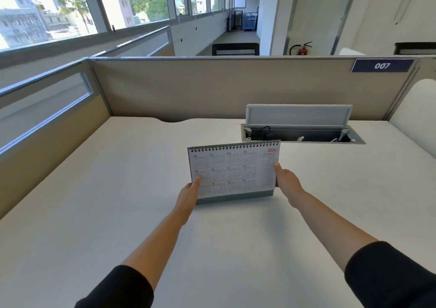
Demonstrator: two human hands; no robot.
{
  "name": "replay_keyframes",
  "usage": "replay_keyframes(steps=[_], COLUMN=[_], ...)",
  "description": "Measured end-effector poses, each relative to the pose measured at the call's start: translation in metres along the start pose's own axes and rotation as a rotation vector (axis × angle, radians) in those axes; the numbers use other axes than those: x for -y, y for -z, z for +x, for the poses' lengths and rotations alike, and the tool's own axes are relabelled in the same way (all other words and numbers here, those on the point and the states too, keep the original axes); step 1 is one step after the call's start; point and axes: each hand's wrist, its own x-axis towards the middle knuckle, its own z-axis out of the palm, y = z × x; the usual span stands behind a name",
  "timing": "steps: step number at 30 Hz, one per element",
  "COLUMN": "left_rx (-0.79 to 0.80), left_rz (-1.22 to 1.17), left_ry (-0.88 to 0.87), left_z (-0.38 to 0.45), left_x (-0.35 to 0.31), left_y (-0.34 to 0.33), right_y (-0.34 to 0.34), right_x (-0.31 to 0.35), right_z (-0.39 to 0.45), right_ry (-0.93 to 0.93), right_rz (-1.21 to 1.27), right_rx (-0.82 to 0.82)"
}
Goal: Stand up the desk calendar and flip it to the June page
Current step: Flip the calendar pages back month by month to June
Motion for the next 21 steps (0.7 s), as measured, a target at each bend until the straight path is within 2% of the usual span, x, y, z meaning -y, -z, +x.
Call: replay_keyframes(steps=[7,13,15,21], left_rx=[0.067,0.064,-0.008,-0.347], left_rz=[0.129,0.082,0.080,0.073], left_ry=[0.106,0.136,0.098,-0.159], left_z=[0.002,0.006,0.004,-0.016], left_x=[-0.001,0.004,0.013,0.026], left_y=[0.009,0.012,0.012,0.008], right_y=[0.000,-0.003,-0.004,-0.003], right_x=[-0.004,-0.020,-0.025,-0.036], right_z=[-0.018,-0.021,-0.026,-0.041], right_ry=[-0.115,-0.060,-0.014,0.161], right_rz=[-0.098,-0.193,-0.201,-0.071], right_rx=[0.108,0.035,-0.028,-0.243])
